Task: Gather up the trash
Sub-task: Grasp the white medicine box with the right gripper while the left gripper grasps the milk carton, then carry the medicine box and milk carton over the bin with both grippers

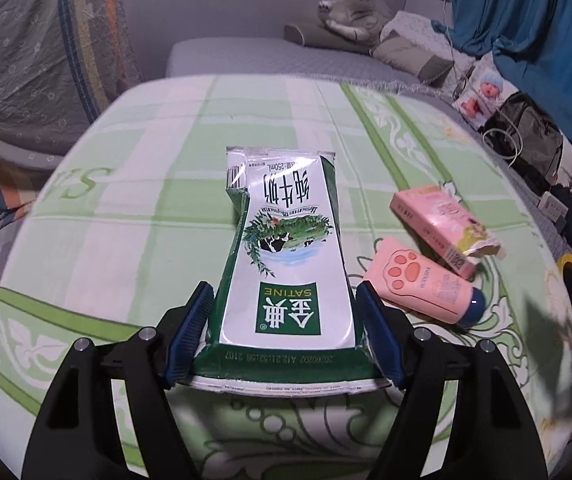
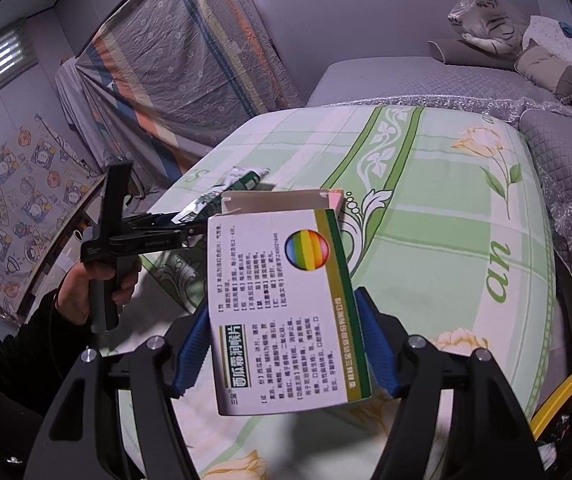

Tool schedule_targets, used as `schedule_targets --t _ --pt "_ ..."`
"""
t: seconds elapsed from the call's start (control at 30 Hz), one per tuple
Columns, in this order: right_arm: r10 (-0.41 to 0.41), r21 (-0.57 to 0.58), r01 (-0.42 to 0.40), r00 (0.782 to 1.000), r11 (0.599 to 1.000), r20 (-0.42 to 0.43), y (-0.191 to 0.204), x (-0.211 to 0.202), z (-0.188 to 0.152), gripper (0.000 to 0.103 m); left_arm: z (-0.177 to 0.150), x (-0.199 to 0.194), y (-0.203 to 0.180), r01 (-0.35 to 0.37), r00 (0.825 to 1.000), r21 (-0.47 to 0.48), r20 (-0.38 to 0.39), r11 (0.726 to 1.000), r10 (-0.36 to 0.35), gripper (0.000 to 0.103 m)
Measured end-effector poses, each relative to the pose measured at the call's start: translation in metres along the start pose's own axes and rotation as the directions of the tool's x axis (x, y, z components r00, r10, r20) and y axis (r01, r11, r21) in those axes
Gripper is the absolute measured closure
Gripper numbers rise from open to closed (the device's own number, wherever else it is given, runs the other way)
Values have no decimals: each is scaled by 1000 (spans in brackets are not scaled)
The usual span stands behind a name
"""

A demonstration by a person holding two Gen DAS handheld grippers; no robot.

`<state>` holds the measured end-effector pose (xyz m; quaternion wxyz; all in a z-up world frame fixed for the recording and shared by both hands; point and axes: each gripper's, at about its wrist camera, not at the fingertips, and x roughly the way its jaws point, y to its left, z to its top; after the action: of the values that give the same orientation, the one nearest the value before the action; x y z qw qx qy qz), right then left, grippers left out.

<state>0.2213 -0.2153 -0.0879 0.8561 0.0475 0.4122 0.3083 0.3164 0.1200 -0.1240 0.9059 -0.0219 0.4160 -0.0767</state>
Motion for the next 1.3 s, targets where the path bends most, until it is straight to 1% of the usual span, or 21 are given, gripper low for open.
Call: schedule_targets --t 0.03,0.13,0.23,0.3,0.37,0.47,0.57,0.83,1.0,1.1,1.3 --pt "1 3 -1 1000 1000 7 1 -3 -2 39 -2 -10 0 -2 1000 -1 23 1000 2 33" --pt "4 18 -4 1000 1000 22 4 -9 -7 39 -7 -29 -2 -16 998 3 56 1000 15 33" --pt "12 37 -13 999 999 36 7 -16 -13 39 -16 -50 -5 -15 996 17 91 1000 14 33" --pt "7 42 -9 999 999 48 11 -22 -16 39 -22 -67 -12 -29 992 33 127 999 25 33" --pt "15 50 -18 998 999 60 13 -26 -20 39 -27 -84 -21 -28 987 41 159 999 21 33" --pt "23 58 -27 998 998 65 17 -30 -27 39 -35 -102 -33 -24 981 64 195 998 11 33" --pt "34 79 -39 997 996 69 18 -32 -34 39 -45 -115 -52 -30 975 103 224 994 6 33" --pt "22 113 -34 994 993 106 18 -49 -47 39 -52 -130 -92 36 965 170 251 985 -79 33" --pt "-15 130 -4 989 992 147 14 -71 -54 39 -50 -134 -116 65 957 206 263 976 -120 33" --pt "-41 155 13 983 988 177 3 -85 -59 39 -49 -136 -133 88 952 231 266 969 -150 33" --pt "-116 218 64 965 974 234 -22 -118 -71 39 -40 -137 -176 126 940 296 269 947 -209 33"
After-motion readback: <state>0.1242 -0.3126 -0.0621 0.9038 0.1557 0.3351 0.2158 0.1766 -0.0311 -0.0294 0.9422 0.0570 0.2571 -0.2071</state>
